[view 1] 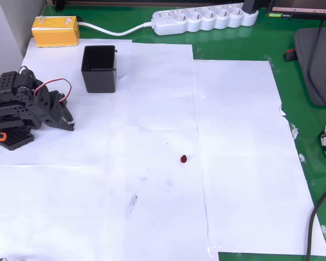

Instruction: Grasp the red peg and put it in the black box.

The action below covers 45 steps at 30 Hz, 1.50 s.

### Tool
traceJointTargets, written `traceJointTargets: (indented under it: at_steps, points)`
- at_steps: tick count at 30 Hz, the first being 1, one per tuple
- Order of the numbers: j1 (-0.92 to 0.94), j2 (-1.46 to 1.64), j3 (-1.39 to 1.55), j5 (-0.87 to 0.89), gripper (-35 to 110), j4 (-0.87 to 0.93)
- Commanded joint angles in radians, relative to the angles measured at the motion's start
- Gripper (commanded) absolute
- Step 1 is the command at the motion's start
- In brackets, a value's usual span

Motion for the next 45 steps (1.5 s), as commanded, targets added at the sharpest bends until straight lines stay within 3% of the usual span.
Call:
traceJointTargets:
  at_steps: [1, 43, 45]
  points:
    - [-0.018, -0.107, -0.083, -0.002, 3, 0.084]
    - [-0.029, -0.107, -0.083, -0.002, 3, 0.086]
    - [-0.052, -0.107, -0.084, 0.098, 3, 0.075]
